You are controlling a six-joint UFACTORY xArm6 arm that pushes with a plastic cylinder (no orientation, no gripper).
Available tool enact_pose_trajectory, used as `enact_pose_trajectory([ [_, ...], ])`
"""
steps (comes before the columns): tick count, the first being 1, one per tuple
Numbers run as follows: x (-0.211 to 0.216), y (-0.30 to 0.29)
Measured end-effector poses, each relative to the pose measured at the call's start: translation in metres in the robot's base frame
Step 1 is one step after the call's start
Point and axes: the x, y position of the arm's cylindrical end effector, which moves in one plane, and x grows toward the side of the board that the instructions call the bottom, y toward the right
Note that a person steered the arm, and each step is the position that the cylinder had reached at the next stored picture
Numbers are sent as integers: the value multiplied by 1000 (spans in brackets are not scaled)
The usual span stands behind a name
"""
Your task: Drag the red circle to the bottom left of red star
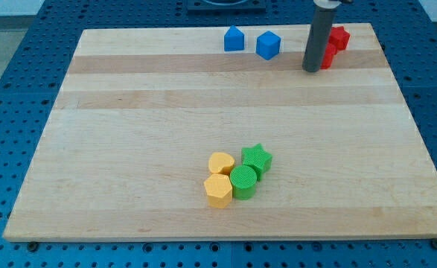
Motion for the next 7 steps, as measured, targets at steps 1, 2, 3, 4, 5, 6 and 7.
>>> enact_pose_trajectory([
  [1, -13, 8],
  [2, -15, 10],
  [3, -15, 4],
  [4, -15, -16],
  [5, -15, -34],
  [6, -26, -37],
  [7, -51, -37],
])
